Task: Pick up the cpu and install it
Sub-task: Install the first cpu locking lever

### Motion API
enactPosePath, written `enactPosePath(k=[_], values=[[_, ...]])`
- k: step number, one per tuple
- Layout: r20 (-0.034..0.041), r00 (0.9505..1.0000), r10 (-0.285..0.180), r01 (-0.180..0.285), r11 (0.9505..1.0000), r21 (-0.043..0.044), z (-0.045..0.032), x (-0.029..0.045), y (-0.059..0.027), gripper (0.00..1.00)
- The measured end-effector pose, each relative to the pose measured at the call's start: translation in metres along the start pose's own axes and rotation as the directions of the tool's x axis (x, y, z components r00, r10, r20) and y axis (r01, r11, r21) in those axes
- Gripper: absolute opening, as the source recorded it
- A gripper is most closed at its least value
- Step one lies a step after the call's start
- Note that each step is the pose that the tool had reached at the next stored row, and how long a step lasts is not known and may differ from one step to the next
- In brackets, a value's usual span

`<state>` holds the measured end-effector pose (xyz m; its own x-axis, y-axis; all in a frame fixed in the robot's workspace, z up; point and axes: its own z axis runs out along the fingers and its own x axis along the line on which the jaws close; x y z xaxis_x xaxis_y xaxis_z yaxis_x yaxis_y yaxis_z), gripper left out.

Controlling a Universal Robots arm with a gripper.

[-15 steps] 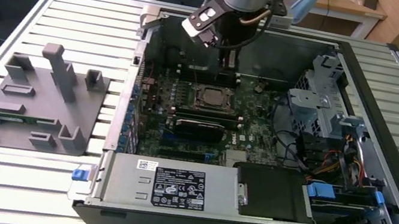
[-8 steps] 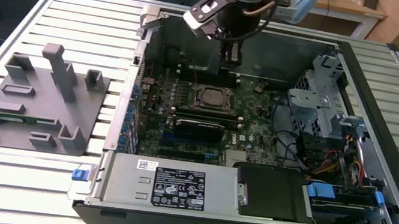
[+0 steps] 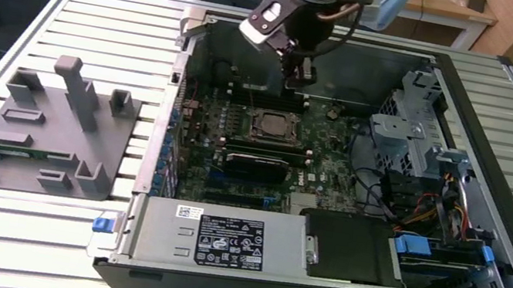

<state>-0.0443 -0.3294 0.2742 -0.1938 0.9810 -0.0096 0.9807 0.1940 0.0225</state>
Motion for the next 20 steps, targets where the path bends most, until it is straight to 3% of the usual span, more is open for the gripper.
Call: enactPosePath(k=[5, 10, 14, 20], values=[[-0.0018, 0.996, -0.09, 0.09, 0.996, -0.0009, 0.0, 0.0, 0.0, 0.11], [-0.0027, 0.9836, -0.181, 0.181, 0.9836, -0.0016, 0.0001, 0.0, 0.0, 0.11], [-0.0032, 0.968, -0.251, 0.251, 0.968, -0.0023, 0.0003, 0.0, -0.0001, 0.11], [-0.0039, 0.9348, -0.355, 0.355, 0.9348, -0.0033, 0.0005, 0.0, -0.0002, 0.11]])
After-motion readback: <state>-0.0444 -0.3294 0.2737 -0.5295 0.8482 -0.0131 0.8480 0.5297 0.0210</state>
